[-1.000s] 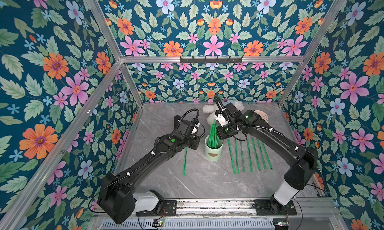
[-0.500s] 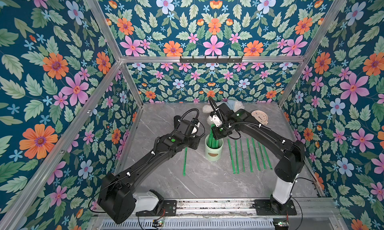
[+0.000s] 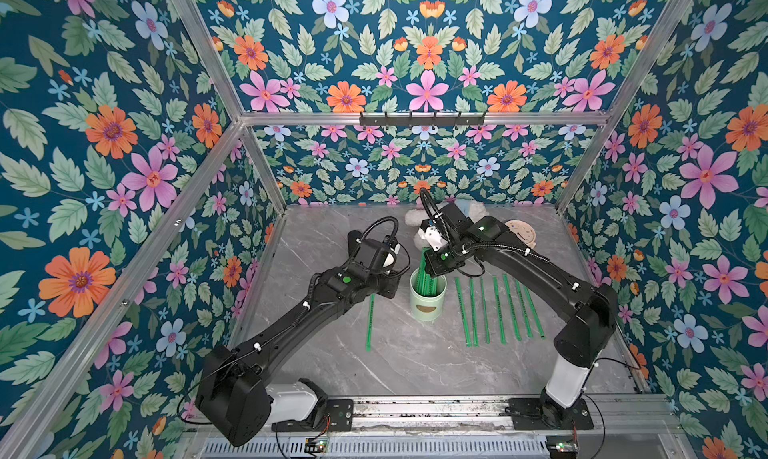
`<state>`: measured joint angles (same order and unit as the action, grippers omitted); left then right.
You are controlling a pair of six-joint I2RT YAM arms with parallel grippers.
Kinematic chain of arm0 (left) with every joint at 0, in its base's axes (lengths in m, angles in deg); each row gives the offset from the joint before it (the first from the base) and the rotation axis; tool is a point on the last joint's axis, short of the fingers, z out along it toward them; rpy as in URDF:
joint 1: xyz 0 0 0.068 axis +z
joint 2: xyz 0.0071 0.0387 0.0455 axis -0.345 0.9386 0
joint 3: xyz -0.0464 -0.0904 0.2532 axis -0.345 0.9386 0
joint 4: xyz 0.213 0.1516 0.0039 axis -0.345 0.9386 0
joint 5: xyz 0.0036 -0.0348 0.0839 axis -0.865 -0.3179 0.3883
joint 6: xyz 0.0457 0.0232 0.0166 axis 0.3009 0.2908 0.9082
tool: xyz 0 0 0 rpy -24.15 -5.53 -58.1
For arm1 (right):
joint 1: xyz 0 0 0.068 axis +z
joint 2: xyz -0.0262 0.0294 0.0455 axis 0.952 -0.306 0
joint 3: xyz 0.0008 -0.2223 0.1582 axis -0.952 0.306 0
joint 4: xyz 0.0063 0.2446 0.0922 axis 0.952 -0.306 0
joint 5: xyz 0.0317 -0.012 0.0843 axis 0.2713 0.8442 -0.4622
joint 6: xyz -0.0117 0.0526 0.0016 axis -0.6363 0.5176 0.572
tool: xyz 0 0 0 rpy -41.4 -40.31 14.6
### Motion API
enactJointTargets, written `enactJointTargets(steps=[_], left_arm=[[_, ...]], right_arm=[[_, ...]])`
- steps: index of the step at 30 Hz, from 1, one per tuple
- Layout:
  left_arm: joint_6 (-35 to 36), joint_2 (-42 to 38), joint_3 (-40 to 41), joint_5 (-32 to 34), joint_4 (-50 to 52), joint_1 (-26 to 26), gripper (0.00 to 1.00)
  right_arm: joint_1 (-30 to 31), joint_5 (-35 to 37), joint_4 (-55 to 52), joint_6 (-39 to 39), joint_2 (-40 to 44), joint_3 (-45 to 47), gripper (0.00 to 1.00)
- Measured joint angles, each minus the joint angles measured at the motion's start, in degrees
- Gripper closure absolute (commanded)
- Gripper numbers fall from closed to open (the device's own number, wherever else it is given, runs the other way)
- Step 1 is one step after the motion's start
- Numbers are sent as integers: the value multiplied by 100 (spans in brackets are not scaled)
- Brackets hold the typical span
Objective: Take the straws out of the storage container
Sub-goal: Pick up the straw from the container.
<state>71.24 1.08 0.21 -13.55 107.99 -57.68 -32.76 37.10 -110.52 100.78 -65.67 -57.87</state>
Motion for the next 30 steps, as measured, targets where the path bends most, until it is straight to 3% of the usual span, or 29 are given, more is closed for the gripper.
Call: enactJointTargets(steps=[30], left_arm=[[0, 9, 0, 2, 7, -2, 100]], right_arm=[[0, 542, -629, -203, 817, -498, 93]])
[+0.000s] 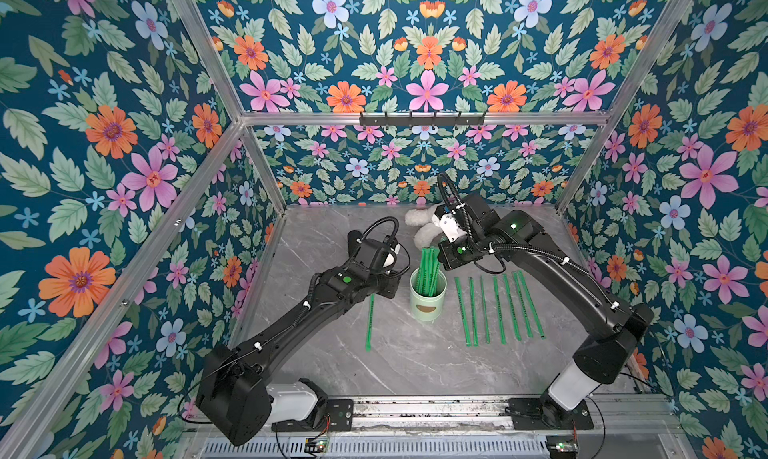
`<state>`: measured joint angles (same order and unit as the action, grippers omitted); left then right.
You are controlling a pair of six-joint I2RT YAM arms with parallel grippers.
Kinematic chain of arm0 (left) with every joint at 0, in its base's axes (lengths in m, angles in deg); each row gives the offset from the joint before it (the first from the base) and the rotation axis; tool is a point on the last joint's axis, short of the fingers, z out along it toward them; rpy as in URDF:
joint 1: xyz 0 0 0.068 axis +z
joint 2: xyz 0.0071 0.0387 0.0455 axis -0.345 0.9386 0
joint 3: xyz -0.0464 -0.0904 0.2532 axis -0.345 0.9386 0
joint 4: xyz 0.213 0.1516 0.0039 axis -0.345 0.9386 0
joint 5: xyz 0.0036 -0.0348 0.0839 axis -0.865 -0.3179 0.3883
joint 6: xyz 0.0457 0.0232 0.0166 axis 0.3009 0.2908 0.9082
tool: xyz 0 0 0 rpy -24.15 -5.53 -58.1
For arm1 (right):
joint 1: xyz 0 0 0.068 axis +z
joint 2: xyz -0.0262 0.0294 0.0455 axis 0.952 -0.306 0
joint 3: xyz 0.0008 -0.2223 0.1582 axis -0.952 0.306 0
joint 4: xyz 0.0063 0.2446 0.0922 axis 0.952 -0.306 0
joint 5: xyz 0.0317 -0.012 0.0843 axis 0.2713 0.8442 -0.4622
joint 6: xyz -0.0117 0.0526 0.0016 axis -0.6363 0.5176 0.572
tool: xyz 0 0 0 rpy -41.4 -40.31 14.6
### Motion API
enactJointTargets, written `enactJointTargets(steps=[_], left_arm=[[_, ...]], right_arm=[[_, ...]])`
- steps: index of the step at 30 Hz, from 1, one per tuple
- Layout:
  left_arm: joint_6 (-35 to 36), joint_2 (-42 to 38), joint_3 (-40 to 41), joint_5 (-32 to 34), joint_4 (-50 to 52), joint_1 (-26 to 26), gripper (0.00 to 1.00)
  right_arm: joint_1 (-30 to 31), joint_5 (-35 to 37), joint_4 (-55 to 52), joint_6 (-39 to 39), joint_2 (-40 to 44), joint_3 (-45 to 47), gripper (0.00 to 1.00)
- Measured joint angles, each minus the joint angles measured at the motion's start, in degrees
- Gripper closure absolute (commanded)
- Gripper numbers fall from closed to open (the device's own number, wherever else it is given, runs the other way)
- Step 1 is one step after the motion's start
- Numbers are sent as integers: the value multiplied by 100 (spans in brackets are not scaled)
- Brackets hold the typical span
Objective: Take the straws out of the storage container
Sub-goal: Pick up the straw from the container, then place the straw at the center of the board.
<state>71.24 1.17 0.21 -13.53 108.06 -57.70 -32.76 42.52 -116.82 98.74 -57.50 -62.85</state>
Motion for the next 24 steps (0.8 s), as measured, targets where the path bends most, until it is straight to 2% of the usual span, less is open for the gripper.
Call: enactJointTargets(steps=[7, 13, 18, 24], left_arm=[[0, 0, -11, 2, 24, 0, 100], [0, 0, -11, 2, 26, 0, 100], [0, 0, -22, 4, 26, -2, 100], [-24, -42, -98, 20, 31, -81, 100]], right_arm=[[0, 7, -282, -92, 310, -426, 93], [-76, 334, -688, -251, 540, -608, 93], [-514, 619, -955, -356, 793, -422, 93], [-1447, 931, -1237, -468, 1008, 72, 94]])
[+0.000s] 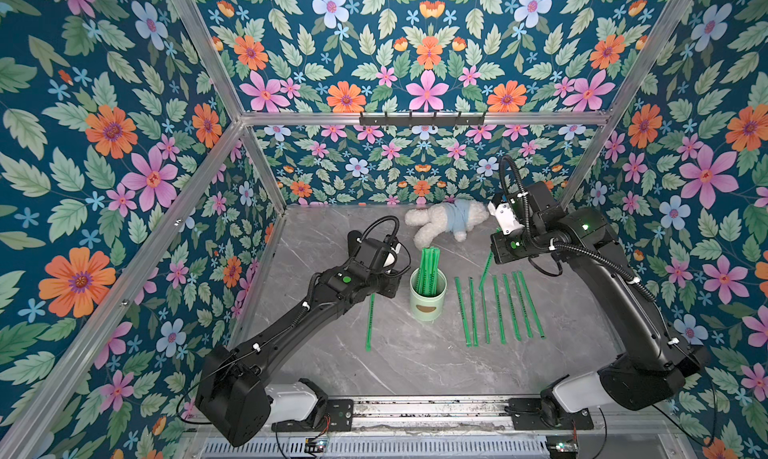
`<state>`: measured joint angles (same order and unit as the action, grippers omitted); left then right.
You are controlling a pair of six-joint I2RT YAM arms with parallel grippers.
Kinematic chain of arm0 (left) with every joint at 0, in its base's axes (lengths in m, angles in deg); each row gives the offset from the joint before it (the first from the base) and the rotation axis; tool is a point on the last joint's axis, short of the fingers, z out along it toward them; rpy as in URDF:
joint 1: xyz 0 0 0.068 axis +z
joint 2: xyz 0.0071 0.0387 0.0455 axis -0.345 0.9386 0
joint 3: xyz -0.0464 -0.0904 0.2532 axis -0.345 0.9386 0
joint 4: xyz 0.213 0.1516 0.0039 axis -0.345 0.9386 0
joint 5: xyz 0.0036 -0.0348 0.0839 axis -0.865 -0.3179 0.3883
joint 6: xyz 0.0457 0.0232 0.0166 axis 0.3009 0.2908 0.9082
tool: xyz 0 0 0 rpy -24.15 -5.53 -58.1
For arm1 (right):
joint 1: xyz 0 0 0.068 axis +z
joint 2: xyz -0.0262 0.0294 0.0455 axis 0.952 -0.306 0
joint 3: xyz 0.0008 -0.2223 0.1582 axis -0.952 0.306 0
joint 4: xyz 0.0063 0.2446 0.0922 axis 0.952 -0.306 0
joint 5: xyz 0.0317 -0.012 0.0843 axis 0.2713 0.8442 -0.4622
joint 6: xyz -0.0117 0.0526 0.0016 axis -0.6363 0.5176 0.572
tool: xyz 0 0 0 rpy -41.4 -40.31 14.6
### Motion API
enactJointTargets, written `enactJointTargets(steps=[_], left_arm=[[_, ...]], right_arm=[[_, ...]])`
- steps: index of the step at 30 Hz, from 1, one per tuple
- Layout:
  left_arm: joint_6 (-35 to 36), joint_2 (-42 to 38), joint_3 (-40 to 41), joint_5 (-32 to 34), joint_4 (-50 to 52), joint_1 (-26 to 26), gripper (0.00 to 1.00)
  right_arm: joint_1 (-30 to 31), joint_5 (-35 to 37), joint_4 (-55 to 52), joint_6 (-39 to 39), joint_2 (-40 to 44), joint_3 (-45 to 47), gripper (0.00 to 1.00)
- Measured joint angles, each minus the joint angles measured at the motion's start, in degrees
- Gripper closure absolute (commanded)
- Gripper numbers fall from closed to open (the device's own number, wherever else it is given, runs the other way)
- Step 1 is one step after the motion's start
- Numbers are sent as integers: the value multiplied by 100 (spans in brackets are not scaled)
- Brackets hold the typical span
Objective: Take the straws out of the storage container
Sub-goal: Place the straw at the center of the board.
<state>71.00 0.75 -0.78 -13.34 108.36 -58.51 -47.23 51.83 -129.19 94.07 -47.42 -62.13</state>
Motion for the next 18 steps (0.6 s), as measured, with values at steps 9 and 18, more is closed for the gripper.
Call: enactJointTargets(steps=[9, 18], left_arm=[[-131, -83, -142, -42, -4, -219, 100], [-232, -28, -186, 26, -4, -457, 100]], right_arm=[[-1075, 529, -382, -142, -162, 511, 94], [-1589, 1285, -723, -46, -890, 326, 94]])
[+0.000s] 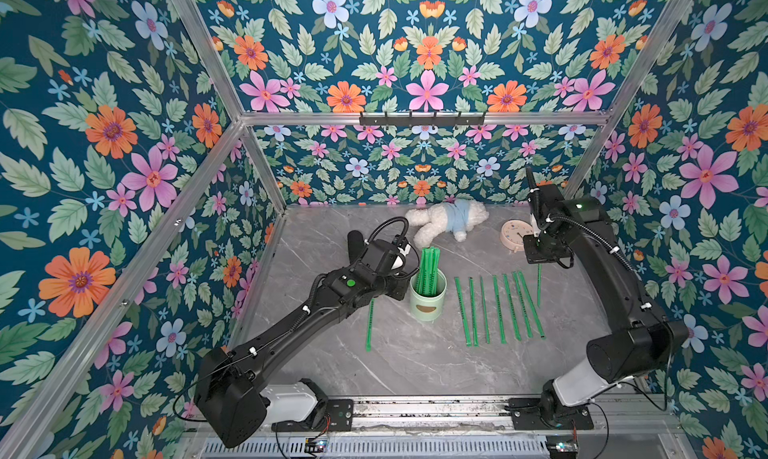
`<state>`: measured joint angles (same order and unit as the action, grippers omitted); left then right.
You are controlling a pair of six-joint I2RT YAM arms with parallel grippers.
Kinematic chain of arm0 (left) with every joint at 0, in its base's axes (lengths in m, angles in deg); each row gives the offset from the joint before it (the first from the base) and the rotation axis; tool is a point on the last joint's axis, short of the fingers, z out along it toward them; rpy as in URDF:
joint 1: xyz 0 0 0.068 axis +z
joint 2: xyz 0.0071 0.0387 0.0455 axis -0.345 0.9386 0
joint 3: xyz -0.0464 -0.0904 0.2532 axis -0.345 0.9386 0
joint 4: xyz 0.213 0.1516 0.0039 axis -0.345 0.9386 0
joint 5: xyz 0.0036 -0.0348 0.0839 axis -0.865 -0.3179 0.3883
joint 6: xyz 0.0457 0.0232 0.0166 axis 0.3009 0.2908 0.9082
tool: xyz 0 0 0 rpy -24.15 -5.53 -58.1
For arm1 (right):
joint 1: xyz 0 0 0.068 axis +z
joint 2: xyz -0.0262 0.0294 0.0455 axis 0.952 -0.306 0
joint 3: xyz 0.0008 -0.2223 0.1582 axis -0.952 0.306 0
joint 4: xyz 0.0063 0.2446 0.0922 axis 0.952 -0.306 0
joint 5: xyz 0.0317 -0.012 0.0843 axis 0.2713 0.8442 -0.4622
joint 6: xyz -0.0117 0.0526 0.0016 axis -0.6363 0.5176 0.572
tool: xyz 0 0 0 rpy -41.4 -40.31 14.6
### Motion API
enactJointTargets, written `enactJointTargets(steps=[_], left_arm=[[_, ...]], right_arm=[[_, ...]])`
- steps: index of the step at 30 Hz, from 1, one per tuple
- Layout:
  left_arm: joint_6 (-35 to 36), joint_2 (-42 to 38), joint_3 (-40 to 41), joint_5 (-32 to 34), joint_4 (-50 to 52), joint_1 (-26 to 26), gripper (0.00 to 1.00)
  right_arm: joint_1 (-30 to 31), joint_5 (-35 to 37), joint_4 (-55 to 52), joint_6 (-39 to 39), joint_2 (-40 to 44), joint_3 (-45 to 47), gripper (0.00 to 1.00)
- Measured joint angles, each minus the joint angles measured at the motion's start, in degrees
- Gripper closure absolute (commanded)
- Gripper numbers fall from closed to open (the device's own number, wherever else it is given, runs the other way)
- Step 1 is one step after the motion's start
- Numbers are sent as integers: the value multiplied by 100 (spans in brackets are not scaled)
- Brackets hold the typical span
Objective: Take the straws out of the storage container
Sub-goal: Place the straw at the center of the board.
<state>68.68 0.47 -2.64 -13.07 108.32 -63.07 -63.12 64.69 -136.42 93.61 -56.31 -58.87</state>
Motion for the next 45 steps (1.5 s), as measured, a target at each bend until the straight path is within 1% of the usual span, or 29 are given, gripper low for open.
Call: enactJointTargets(steps=[6, 13, 20, 28, 34, 45], left_arm=[[-37, 2, -72, 107, 4, -59, 100], [-24, 39, -114, 234, 31, -59, 100], [31, 66, -114, 271, 195, -59, 100], [74, 7, -94, 286, 210, -59, 100], [92, 4, -68, 286, 219, -59, 100], [94, 31, -68, 286, 219, -59, 100]], right_arm=[[-328, 323, -146, 74, -651, -15, 94], [-691, 514, -380, 186, -1447, -136, 95], [-706, 518, -737, 334, -2430, -651, 95], [-719, 503, -1023, 459, -3329, -1443, 94], [-737, 461, -1034, 476, -3744, -1786, 94], [-800, 461, -1036, 472, -4079, -1915, 94]])
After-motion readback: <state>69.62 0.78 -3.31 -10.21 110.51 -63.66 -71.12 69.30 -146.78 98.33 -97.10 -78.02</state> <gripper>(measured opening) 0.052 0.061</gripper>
